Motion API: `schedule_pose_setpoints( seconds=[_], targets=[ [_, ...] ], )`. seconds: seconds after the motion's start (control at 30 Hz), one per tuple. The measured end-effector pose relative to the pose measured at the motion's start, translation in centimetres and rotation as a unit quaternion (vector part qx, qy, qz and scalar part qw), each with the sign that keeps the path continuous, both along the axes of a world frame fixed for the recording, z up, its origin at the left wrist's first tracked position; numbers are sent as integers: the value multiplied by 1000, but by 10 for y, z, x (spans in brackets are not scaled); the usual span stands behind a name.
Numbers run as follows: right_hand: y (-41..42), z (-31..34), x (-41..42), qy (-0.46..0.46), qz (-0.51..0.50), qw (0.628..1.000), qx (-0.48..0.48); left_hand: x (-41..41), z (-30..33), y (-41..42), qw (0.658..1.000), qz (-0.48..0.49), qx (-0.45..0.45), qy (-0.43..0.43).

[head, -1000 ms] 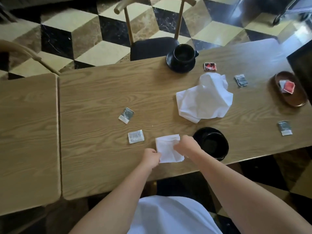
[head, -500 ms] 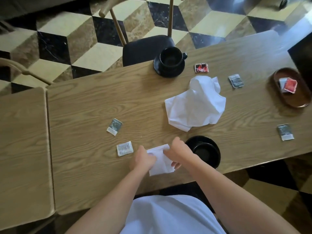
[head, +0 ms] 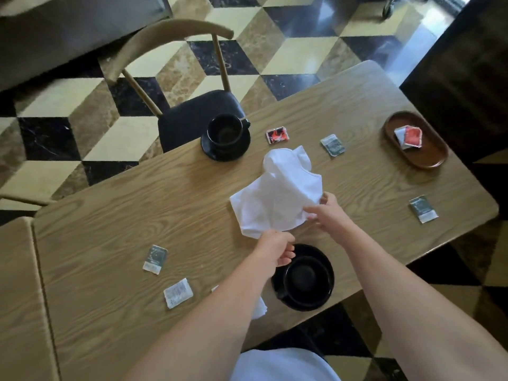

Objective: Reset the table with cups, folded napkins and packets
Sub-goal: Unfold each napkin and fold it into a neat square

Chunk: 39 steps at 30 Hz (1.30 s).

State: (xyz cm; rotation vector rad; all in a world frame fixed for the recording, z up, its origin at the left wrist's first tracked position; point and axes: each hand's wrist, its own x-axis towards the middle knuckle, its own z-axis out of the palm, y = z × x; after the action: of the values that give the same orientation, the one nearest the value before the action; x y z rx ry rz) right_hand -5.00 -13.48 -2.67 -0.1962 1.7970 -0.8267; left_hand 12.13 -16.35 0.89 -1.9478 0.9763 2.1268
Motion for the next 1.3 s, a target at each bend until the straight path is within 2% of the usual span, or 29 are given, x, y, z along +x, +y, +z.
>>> schedule_pose_setpoints(
  seconds=[0.2,0.3,0.37,0.43,0.5,0.6,0.63,0.67,0.7,0.77,0.83,0.93,1.0,1.1,1.2,1.3],
  targets=[
    [-11,31,8,-53,101,992,-54,-9,22,1,999,-17,-7,34],
    [-14,57,26,-93,100,987,-87,-1,39,5,991,54,46,115],
    [-16,77,38,-97,77,985,-123,10,48,6,972,114,67,194],
    [-17,100,51,-106,50,981,-157,27,58,6,936,191,67,288],
    [-16,124,66,-140,27,972,-186,48,63,7,872,292,72,386],
    [-9,159,91,-184,34,955,-231,80,75,4,799,394,40,452],
    [-6,171,102,-195,54,947,-250,88,83,0,796,404,3,450],
    [-4,181,112,-198,76,940,-268,95,88,-5,774,435,-24,459],
    [-2,191,121,-193,94,935,-281,102,97,-9,759,458,-8,463],
    [-1,210,145,-176,125,926,-311,121,122,-11,757,468,-14,456],
    [-2,231,169,-167,149,916,-333,138,145,-11,772,428,-4,470],
    [-7,258,207,-147,181,911,-340,167,170,-2,751,364,10,551],
    [-9,272,236,-127,174,916,-339,189,182,5,731,342,-19,590],
    [-11,281,278,-137,126,908,-375,216,201,10,718,413,-10,560],
    [-9,283,306,-132,38,919,-369,249,207,16,743,495,-26,451],
    [-11,281,318,-217,-22,902,-373,294,207,20,734,528,-69,421]
  ],
)
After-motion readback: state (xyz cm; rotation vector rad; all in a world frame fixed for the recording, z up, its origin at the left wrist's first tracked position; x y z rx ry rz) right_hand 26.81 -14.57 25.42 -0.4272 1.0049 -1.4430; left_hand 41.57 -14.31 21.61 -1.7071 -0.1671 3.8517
